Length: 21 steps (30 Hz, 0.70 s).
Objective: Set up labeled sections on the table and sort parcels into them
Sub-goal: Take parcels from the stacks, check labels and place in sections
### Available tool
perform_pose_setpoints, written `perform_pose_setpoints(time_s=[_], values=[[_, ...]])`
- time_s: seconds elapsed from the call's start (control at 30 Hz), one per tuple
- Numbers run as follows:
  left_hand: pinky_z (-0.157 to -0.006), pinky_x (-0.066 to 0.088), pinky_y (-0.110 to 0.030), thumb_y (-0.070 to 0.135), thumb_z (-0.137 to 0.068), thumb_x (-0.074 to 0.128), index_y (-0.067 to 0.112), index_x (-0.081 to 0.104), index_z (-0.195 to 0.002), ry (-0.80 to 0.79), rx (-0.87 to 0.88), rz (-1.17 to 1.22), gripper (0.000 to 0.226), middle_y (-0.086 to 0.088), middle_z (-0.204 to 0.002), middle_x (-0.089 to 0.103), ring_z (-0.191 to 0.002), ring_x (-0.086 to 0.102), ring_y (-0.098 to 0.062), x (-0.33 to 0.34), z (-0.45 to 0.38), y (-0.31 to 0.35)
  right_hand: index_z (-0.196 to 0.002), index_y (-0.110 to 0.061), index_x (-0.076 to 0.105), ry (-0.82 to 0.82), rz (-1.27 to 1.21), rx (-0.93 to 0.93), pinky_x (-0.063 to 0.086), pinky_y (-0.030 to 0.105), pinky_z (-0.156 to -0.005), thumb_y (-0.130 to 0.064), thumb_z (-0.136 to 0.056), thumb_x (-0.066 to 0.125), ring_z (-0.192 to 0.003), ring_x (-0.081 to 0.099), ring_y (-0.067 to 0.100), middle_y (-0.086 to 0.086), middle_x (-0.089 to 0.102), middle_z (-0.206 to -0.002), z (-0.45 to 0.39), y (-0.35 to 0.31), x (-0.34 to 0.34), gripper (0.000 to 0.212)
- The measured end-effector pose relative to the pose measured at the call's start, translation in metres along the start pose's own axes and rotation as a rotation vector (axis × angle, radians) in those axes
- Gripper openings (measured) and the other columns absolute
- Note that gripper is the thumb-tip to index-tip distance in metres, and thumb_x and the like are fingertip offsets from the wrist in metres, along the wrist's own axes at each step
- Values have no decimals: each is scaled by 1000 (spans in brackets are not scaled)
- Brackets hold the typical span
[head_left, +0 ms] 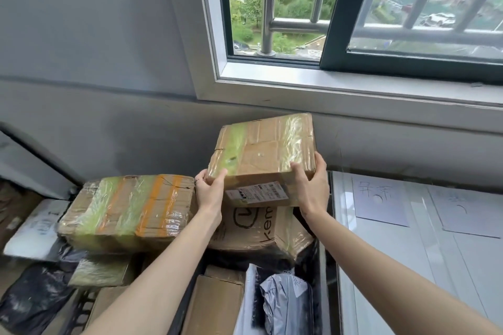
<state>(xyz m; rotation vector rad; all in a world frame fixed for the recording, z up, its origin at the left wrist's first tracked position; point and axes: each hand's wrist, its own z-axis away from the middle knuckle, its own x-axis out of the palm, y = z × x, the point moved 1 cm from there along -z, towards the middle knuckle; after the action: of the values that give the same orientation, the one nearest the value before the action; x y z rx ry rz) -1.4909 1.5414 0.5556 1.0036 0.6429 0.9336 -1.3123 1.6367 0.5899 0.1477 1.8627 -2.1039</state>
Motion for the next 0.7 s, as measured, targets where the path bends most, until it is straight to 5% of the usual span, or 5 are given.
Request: perform_pose_setpoints(time_s=[0.2, 0.43, 0.57, 0.7], values=[[-101, 41, -33, 27, -86, 70, 15, 45, -140, -34, 44, 12, 61, -3, -128, 54, -117, 51, -20, 3, 44, 26, -142, -38, 35, 27, -80, -24, 48, 37, -92, -53, -76, 54, -111, 57, 17, -3, 56, -133, 18, -18, -38, 70], [-86, 38, -29, 33, -96, 57, 17, 50, -113, -75, 157, 55, 24, -6, -118, 55, -106, 52, -19, 25, 112, 52, -142, -42, 37, 99, -168, -4, 48, 49, -98, -62, -67, 55, -117, 57, 22, 1, 57, -135, 45, -38, -110, 79], [-92, 45, -37, 44, -95, 56, 20, 45, -109, -178, 218, 59, 30, -9, -119, 54, -108, 53, -23, 53, 158, 68, -143, -37, 40, 134, -225, 7, 47, 50, -100, -64, -63, 56, -119, 56, 24, 3, 57, -135, 60, -48, -170, 86], [-85, 47, -36, 38, -97, 55, 18, 41, -109, -287, 260, 64, 27, -7, -109, 54, -94, 54, -18, 91, 211, 77, -142, -34, 44, 187, -265, -18, 47, 35, -91, -56, -67, 57, -115, 56, 19, -1, 61, -129, 71, -49, -240, 79]])
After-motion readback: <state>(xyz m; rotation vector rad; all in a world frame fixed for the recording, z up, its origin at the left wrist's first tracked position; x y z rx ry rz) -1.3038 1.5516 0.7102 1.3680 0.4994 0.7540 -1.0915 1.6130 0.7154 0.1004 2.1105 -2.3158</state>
